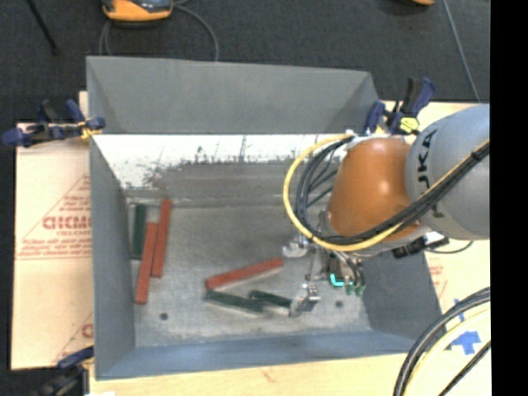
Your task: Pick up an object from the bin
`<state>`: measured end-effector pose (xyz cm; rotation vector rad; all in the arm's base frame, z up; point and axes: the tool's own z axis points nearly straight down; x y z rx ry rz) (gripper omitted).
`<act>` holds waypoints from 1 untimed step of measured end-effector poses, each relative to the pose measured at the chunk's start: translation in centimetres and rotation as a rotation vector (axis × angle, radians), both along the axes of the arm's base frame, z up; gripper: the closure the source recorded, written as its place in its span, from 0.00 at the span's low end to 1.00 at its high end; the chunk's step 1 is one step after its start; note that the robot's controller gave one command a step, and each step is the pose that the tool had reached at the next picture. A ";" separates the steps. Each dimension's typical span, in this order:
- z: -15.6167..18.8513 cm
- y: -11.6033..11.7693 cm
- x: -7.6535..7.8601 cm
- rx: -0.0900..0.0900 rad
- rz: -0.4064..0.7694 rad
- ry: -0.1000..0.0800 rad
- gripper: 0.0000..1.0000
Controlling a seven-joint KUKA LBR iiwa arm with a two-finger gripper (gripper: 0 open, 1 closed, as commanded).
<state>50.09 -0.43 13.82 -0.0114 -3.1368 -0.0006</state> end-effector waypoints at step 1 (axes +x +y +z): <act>0.3 0.0 0.2 0.000 0.000 -0.007 0.00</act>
Offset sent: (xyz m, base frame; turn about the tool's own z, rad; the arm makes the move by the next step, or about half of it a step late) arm -0.0080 0.0043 -0.0682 0.0997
